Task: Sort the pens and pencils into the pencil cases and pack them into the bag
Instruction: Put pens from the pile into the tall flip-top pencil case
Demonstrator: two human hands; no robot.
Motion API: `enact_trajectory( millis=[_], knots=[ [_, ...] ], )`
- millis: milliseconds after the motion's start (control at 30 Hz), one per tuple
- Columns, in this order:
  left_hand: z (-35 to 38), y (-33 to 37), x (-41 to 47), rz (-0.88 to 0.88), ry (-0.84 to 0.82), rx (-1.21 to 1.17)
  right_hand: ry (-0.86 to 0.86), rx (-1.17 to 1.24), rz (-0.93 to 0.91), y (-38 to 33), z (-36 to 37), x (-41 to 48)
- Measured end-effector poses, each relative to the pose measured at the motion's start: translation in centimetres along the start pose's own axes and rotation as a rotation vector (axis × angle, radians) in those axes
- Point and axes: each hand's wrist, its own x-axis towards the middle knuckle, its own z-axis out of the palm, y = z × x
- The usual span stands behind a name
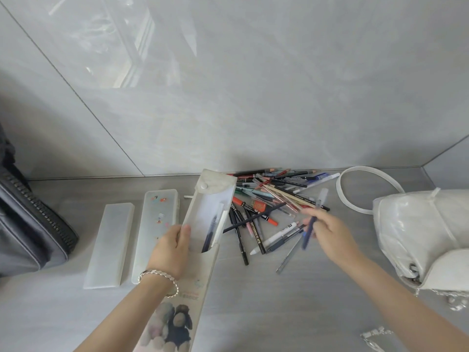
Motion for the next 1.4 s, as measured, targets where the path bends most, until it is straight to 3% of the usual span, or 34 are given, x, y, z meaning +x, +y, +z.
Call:
enact_trajectory(
  millis=[100, 267, 367, 467, 600, 733, 1033, 1100, 1167, 1300, 1400],
  knots=[
    [0.5, 0.5, -0.2, 0.011, -0.020, 0.011, 0.117, 0.138, 0.168, 1.2, 0.2, -0.8],
    [1.0, 1.6, -0.2, 0.030, -0.045, 0.054, 0.207, 0.112, 0.410, 1.8, 3.0, -0.7],
    [1.0, 2.1, -0.4, 0.052, -0.046, 0.060, 0.269, 0.096, 0.351, 0.8, 4.6, -0.7],
    [0.8, 2.2, -0.6, 0.065, -0.040, 0.051, 0.223, -0.041, 0.324, 0.8, 6.2, -0.2],
    [0.6, 1.9, -0.8, 0.075, -0.038, 0.039, 0.247, -0.298, 0.387, 1.2, 7.6, 0.4],
    [0.4, 1.5, -0.9, 0.075, -0.036, 0.009, 0.258, -0.355, 0.419, 1.9, 7.9, 0.5],
    [1.2, 1.3, -0.8, 0.068, -0.066, 0.034, 0.087, -0.613, 0.406, 2.2, 6.6, 0.9],
    [1.3, 1.5, -0.9, 0.070, -0.074, 0.042, 0.095, -0.490, 0.407, 1.8, 5.6, 0.8],
    [1.4, 1.7, -1.0, 0.071, -0.091, 0.051, 0.151, -0.166, 0.351, 0.2, 4.3, 0.2],
    [2.1, 2.0, -1.3, 0.068, -0.155, 0.043, 0.247, 0.446, 0.021, -5.5, 2.7, -1.8],
    [2.5, 2.6, -1.8, 0.098, -0.210, 0.035, 0.337, 0.702, -0.129, -8.7, 3.4, -2.7]
  ],
)
